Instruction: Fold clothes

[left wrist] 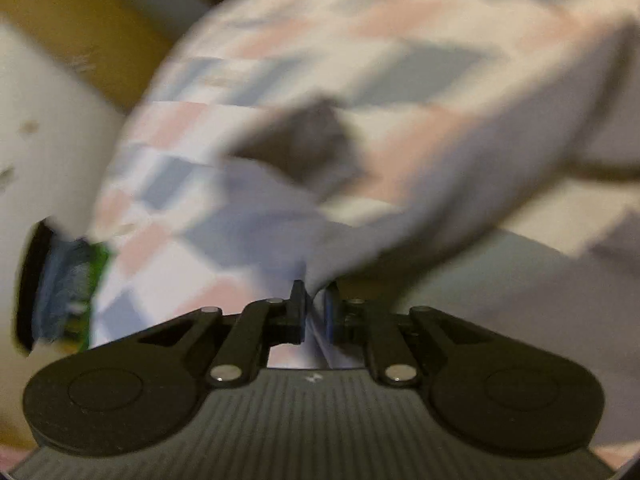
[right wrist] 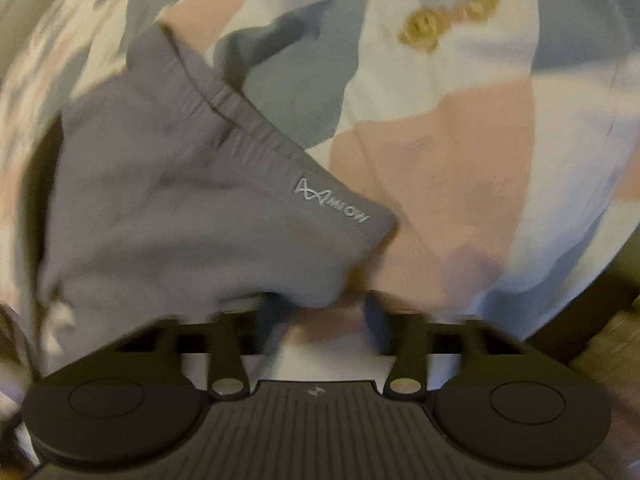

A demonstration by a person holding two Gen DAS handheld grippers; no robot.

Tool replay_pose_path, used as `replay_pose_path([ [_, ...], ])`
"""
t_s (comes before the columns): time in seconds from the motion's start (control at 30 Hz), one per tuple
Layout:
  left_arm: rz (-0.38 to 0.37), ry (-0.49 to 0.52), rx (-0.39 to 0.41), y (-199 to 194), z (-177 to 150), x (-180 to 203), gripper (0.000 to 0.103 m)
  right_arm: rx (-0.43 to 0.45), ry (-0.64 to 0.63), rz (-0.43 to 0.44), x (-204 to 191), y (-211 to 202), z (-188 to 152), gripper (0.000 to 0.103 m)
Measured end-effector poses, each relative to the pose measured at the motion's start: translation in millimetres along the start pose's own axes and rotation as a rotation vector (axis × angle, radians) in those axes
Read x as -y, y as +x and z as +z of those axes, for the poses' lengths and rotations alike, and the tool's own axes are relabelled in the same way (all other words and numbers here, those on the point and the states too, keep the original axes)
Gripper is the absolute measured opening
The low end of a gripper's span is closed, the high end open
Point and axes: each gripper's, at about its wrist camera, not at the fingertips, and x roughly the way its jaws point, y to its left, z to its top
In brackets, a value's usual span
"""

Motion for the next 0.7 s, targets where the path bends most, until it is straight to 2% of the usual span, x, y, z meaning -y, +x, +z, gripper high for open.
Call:
replay_pose_path([
  [0.07,0.037,-0.219,-0.026,-12.6,-18.6,-58.6,0.009,0.008,-0.013,-0.008,-3.2,-1.1,-0.2,0.001],
  [0.17,0.058,-0.444,-0.255,12.9,-75.5,-116.7,0.017,-0.014,-0.087,0.003,-11.4,-3.9,-2.9,0.000],
  [0.23,-0.016,-0.584,-0.416,33.1,-109.3,-134.2,0.015,-0.054,-0.135,-0.013,-18.4,-1.6,-6.9,0.000],
  [0.27,0.001,-0.576,-0.414,29.6,-113.7,-135.4,0.015,-0.071,-0.157,-0.039,-21.8,1.0,-9.2,0.000],
  [0.3,0.016,-0.562,-0.410,25.7,-117.4,-136.1,0.015,-0.087,-0.174,-0.068,-24.6,4.0,-11.2,0.000],
  [0.37,0.028,-0.421,-0.324,7.5,-108.6,-128.0,0.020,-0.103,-0.206,-0.119,-29.1,6.4,-12.0,0.002],
  [0.43,0.009,-0.277,-0.244,-11.1,-100.8,-116.7,0.038,-0.104,-0.255,-0.170,-35.3,3.1,-10.7,0.015],
  [0.47,-0.014,-0.204,-0.207,-20.7,-97.3,-109.7,0.038,-0.090,-0.291,-0.198,-39.8,-1.8,-10.2,0.030],
  [0.5,-0.037,-0.131,-0.169,-30.2,-93.8,-102.7,0.039,-0.076,-0.328,-0.225,-44.4,-6.7,-9.7,0.036],
  [0.53,-0.060,-0.058,-0.131,-39.7,-90.3,-95.6,0.040,-0.056,-0.357,-0.238,-49.3,-13.2,-9.1,0.036],
  [0.63,-0.144,0.115,-0.040,-56.5,-84.5,-71.3,0.042,0.015,-0.410,-0.226,-67.1,-36.8,-6.6,0.043],
  [0.7,-0.168,0.210,-0.020,-49.8,-86.0,-52.3,0.043,0.043,-0.440,-0.149,-83.6,-47.5,-5.4,0.043],
])
